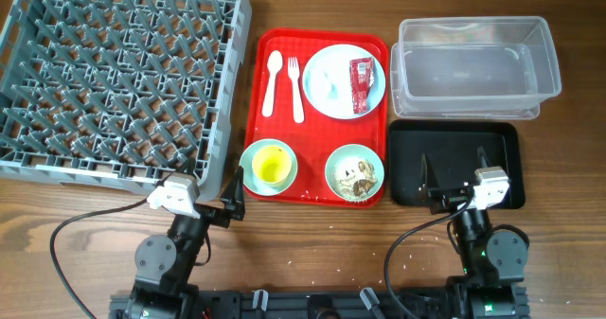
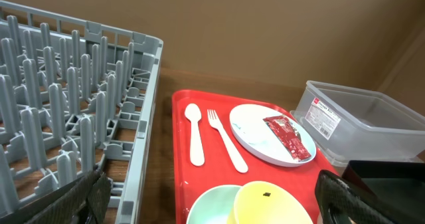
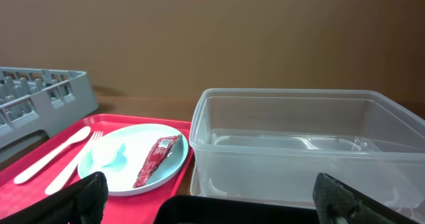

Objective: Sort waste into correct bins and load items into the dishwasher rack
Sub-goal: 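Reach the right gripper to the red wrapper on the plate and grasp it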

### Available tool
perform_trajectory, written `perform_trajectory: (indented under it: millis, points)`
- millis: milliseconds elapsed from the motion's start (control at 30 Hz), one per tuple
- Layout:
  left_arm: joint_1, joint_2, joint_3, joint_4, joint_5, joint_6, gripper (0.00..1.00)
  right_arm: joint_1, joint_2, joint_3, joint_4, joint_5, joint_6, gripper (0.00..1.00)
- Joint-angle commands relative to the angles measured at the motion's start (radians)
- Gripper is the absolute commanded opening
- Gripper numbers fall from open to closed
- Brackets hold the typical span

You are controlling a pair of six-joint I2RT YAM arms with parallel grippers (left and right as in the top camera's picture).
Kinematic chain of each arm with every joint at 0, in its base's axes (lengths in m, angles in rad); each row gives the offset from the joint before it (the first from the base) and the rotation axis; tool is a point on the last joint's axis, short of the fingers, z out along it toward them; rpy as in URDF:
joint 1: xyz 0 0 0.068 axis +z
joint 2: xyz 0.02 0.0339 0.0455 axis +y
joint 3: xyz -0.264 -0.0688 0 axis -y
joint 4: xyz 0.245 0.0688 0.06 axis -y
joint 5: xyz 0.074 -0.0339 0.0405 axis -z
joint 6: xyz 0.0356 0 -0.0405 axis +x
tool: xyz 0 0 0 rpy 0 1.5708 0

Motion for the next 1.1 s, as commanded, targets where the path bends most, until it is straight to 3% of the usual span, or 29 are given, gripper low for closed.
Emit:
perform_trajectory:
  millis: [0, 467, 533, 567, 600, 700, 767, 900, 1000, 1067]
  points:
    - [0.005, -0.011, -0.008, 0.000, -0.012, 0.002, 1.00, -0.004, -0.008, -0.002, 0.003, 0.005, 0.005, 1.00]
    - [0.005, -0.010, -0.008, 0.026, -0.007, 0.001, 1.00, -0.004, -0.008, -0.002, 0.005, 0.004, 0.008, 1.00]
    - [0.005, -0.011, -0.008, 0.058, 0.129, 0.001, 1.00, -0.003, -0.008, -0.002, 0.006, -0.044, 0.011, 1.00]
    - [0.005, -0.011, -0.008, 0.084, 0.227, 0.001, 1.00, -0.003, -0.007, -0.002, 0.012, -0.107, 0.056, 1.00]
    - [0.005, -0.011, -0.008, 0.124, 0.317, -0.003, 1.00, -0.003, 0.002, -0.002, 0.017, -0.154, 0.202, 1.00]
    - [0.005, -0.011, 0.004, 0.169, 0.328, -0.113, 1.00, -0.003, 0.017, -0.001, 0.032, -0.217, 0.521, 1.00]
    - [0.005, -0.009, 0.051, 0.159, 0.328, -0.134, 1.00, -0.003, 0.017, 0.023, 0.052, -0.343, 0.519, 1.00]
    - [0.005, 0.060, 0.309, -0.043, 0.211, -0.125, 1.00, -0.003, 0.027, 0.248, -0.011, -0.417, 0.414, 1.00]
    - [0.005, 0.250, 0.612, -0.298, 0.160, -0.092, 1.00, -0.003, 0.162, 0.566, -0.303, -0.355, 0.231, 1.00]
    - [0.005, 0.433, 0.842, -0.532, 0.098, -0.072, 1.00, -0.003, 0.357, 0.838, -0.644, -0.228, 0.118, 1.00]
